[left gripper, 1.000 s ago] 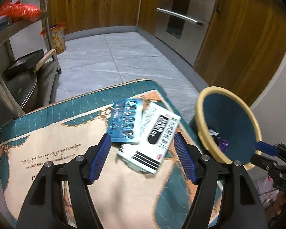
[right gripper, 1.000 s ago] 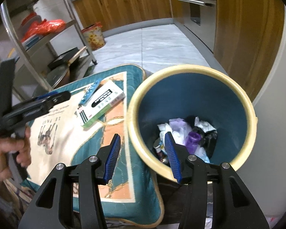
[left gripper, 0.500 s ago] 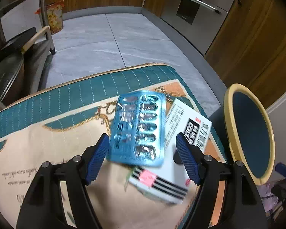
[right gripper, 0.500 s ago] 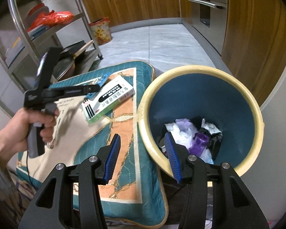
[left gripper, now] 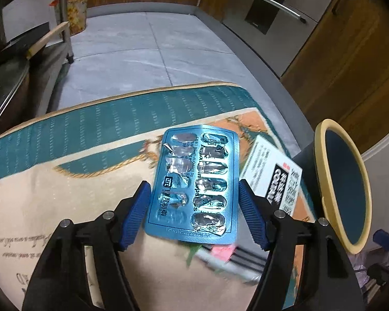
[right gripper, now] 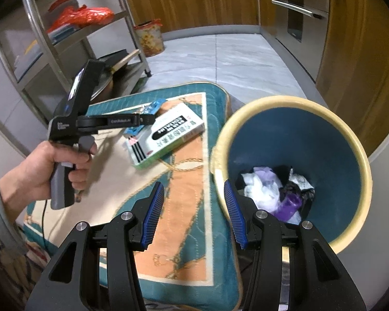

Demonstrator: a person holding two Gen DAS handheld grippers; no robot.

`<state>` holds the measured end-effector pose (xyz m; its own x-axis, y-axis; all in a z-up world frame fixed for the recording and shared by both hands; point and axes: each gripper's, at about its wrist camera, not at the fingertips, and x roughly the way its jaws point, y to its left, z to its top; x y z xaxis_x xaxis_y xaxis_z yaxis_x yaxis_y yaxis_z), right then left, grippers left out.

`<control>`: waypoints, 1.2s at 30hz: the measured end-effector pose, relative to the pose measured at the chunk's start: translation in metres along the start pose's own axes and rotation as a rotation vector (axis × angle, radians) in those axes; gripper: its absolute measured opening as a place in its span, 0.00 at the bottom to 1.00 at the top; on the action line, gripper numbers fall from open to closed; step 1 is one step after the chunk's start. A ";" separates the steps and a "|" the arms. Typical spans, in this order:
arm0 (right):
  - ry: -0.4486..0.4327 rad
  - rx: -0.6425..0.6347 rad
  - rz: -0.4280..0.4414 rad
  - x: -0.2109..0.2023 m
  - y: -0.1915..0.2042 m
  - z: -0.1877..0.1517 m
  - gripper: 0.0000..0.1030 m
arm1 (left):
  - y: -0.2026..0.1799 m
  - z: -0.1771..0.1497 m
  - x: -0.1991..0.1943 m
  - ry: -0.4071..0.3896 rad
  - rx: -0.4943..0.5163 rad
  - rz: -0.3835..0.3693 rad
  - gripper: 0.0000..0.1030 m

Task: Collect trash
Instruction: 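Move both tools back toward the medicine box and blister pack, then grasp the blue blister pack with the left tool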

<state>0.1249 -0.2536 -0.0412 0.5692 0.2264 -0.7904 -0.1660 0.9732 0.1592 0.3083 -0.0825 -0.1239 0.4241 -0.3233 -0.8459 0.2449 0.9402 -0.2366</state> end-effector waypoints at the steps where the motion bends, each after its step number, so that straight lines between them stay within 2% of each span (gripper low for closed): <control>1: 0.000 -0.002 0.003 0.000 0.002 0.001 0.49 | 0.003 -0.003 -0.005 -0.009 -0.006 -0.007 0.57; 3: -0.001 0.000 0.020 0.001 0.008 0.004 0.49 | 0.002 -0.005 -0.016 -0.026 -0.001 -0.016 0.41; 5: 0.001 0.006 0.038 0.003 0.013 0.007 0.49 | -0.001 -0.007 -0.027 -0.028 0.016 -0.004 0.34; 10: 0.007 0.001 0.057 0.006 0.028 0.010 0.49 | 0.000 -0.022 -0.038 -0.005 0.076 0.030 0.33; 16: 0.022 0.001 0.080 0.009 0.041 0.011 0.49 | 0.009 -0.034 -0.047 0.007 0.088 0.038 0.34; 19: 0.036 0.015 0.090 0.015 0.044 0.013 0.49 | 0.014 -0.041 -0.049 0.012 0.093 0.044 0.46; 21: 0.043 0.031 0.103 0.018 0.046 0.015 0.49 | 0.017 -0.043 -0.053 -0.004 0.103 0.054 0.59; 25: 0.049 0.040 0.112 0.021 0.052 0.016 0.49 | 0.020 -0.042 -0.056 -0.025 0.131 0.086 0.74; 30: 0.054 0.034 0.102 0.024 0.053 0.016 0.49 | 0.018 -0.038 -0.041 0.010 0.178 0.086 0.79; 35: 0.064 0.049 0.091 0.027 0.047 0.016 0.49 | 0.016 -0.040 -0.016 0.062 0.225 0.127 0.79; 36: 0.067 0.049 0.089 0.029 0.047 0.017 0.49 | 0.016 -0.040 -0.016 0.046 0.235 0.136 0.79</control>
<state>0.1468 -0.2007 -0.0465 0.4987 0.3101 -0.8094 -0.1731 0.9506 0.2576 0.2704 -0.0584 -0.1336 0.4280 -0.1857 -0.8845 0.3863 0.9223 -0.0067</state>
